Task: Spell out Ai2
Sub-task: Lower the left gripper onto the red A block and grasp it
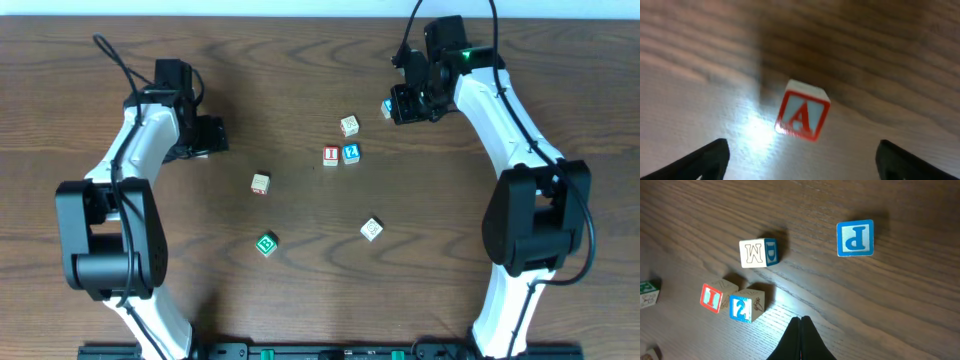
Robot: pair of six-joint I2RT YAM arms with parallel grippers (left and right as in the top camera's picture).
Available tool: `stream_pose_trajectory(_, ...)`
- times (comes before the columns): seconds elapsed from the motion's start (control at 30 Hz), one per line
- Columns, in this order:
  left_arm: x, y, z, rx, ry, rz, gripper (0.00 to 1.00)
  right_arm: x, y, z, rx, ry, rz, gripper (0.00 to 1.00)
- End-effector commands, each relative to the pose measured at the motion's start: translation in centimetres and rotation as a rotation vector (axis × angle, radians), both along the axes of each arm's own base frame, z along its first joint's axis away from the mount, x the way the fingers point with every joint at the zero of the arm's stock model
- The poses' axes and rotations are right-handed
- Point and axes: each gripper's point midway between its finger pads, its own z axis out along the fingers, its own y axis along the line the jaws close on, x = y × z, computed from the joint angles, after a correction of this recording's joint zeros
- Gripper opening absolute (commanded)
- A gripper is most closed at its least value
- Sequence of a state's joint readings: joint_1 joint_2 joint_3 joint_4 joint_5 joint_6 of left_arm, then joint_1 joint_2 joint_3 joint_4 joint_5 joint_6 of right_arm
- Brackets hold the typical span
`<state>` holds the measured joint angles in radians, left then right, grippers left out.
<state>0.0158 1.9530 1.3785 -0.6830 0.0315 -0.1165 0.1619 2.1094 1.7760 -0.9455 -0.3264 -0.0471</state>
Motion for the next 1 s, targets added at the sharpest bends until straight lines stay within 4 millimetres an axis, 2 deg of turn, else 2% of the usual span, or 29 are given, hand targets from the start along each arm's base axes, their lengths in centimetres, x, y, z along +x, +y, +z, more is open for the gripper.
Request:
stream_pose_trajectory(0.0, 0.2, 0.6, -1.5, 0.069, 0.023, -0.122, 0.96, -0.6, 0.5, -0.7, 0.008, 0.016, 0.052, 0.02)
stream_pose_trajectory(0.17, 0.8, 0.6, -2.3, 0.086, 0.013, -0.192, 0.96, -1.1, 0.9, -1.1, 0.019, 0.043, 0.061, 0.01)
stream_pose_trajectory(0.3, 0.8, 0.6, -3.0, 0.095, 0.028, -0.24, 1.0, -1.4, 1.9, -0.8, 0.08, 0.047, 0.088, 0.02)
stream_pose_trajectory(0.53, 1.6, 0.6, -2.9, 0.105, -0.003, -0.264, 0.77, -2.0, 2.1, -1.6, 0.078, 0.065, 0.096, 0.02)
stream_pose_trajectory(0.73, 1.4, 0.6, -3.0, 0.111, 0.004, -0.301, 0.75, -2.7, 2.0, -2.5, 0.075, 0.093, 0.094, 0.02)
stream_pose_trajectory(0.97, 1.4, 0.5, -3.1, 0.111, 0.007, -0.309, 0.75, -2.7, 2.0, -2.5, 0.079, 0.094, 0.092, 0.01)
